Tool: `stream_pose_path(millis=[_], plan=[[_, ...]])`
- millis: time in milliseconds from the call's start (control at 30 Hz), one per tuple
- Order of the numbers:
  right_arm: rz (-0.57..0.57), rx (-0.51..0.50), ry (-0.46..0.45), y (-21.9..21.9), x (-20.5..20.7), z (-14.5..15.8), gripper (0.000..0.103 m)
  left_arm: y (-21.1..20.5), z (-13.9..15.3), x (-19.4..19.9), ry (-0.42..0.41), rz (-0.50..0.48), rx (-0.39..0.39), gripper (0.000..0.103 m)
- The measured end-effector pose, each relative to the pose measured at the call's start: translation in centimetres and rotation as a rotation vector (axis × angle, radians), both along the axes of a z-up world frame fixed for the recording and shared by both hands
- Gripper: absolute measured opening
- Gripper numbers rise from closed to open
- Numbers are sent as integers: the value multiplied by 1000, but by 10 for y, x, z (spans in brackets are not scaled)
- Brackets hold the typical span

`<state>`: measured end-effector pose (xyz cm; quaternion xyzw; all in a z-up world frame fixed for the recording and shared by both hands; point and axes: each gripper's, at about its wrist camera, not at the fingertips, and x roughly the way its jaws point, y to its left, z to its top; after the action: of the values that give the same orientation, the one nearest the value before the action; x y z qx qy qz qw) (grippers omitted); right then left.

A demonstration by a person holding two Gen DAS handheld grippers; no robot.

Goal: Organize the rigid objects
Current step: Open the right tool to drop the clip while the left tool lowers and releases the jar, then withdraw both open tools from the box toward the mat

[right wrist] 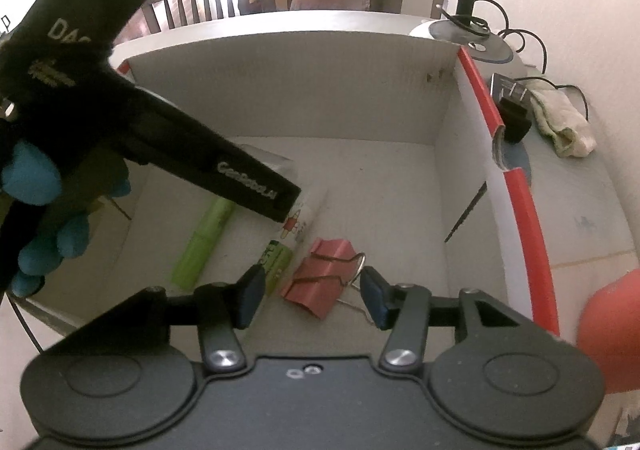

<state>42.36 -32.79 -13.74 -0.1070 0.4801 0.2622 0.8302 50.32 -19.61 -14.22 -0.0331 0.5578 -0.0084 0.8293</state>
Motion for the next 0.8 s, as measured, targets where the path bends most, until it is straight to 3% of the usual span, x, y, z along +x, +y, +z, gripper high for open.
stream_pose_path(millis=[367, 800], plan=[[-56, 59, -34, -11, -4, 23, 63, 0, 27, -30, -86, -11, -17, 72], [-81, 130, -89, -17, -26, 54, 65, 10, 70, -74, -204, -20, -63, 72]])
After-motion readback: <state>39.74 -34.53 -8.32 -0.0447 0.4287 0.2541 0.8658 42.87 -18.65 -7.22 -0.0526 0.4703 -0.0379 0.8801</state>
